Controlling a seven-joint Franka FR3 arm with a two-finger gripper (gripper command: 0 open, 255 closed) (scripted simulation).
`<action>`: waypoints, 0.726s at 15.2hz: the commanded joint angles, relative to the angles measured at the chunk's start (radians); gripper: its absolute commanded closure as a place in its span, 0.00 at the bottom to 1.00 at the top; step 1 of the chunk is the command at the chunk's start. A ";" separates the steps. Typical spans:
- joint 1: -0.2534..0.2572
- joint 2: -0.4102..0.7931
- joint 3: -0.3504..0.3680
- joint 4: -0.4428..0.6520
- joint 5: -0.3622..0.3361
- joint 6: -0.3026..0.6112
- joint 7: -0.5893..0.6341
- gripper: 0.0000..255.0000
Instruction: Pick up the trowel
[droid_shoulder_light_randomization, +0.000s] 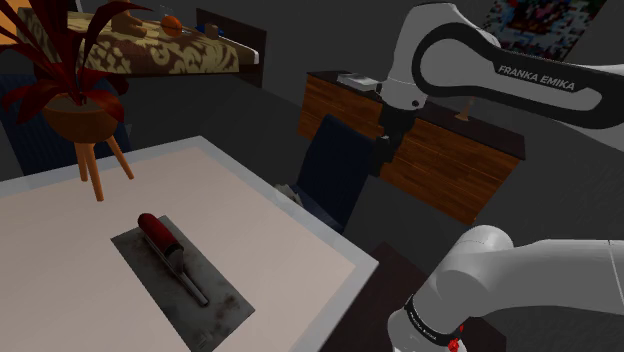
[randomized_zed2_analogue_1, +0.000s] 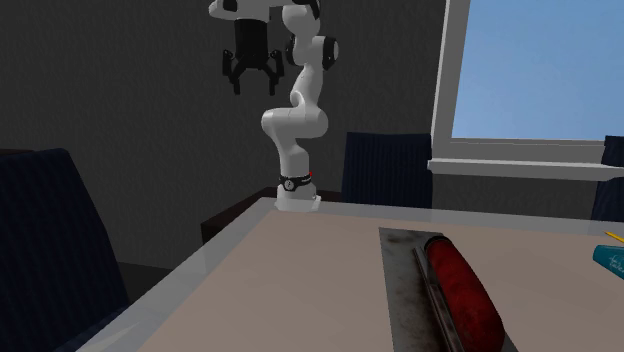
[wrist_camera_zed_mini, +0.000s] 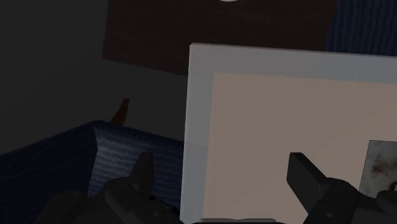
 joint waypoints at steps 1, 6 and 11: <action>0.000 0.000 0.000 0.000 0.000 0.000 0.000 0.00; 0.029 0.086 0.100 -0.006 0.072 0.095 0.112 0.00; 0.050 0.203 0.199 0.019 0.124 0.193 0.222 0.00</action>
